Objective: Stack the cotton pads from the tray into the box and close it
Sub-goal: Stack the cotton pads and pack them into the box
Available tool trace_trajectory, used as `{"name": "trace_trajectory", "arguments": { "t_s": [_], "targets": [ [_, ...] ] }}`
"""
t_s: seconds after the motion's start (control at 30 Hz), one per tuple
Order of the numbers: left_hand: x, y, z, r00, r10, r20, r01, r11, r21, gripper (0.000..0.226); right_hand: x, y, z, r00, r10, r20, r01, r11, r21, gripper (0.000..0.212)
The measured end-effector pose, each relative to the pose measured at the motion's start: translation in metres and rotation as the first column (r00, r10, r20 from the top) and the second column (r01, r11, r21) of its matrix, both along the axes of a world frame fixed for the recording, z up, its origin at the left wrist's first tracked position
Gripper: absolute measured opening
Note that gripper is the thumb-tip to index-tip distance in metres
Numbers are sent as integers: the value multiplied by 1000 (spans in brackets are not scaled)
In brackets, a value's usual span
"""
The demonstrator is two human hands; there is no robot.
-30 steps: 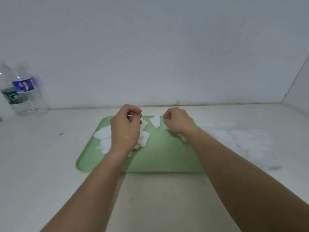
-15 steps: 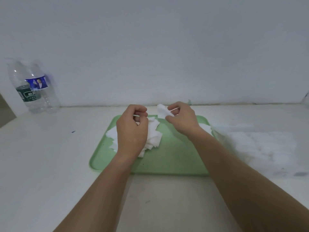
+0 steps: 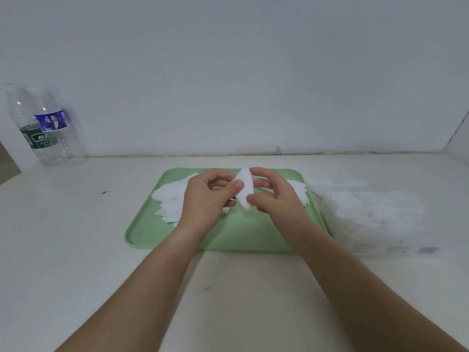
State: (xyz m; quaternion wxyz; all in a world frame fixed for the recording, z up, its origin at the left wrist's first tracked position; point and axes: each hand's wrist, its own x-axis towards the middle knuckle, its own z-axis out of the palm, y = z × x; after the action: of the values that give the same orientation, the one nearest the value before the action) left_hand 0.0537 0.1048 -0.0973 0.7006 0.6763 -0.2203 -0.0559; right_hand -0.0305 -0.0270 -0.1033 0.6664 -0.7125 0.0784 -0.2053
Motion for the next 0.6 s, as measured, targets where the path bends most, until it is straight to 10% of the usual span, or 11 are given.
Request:
{"name": "trace_trajectory", "arguments": {
  "t_s": [0.3,0.6],
  "targets": [
    [-2,-1,0,994,-72,80,66,995,73,9,-4,-13,-1,1000,11,-17,-11,1000,3,7],
    [-1,0,-1,998,-52,30,52,999,7,9,-11,-12,2,992,96,-77,-89,992,88,28]
  ]
}}
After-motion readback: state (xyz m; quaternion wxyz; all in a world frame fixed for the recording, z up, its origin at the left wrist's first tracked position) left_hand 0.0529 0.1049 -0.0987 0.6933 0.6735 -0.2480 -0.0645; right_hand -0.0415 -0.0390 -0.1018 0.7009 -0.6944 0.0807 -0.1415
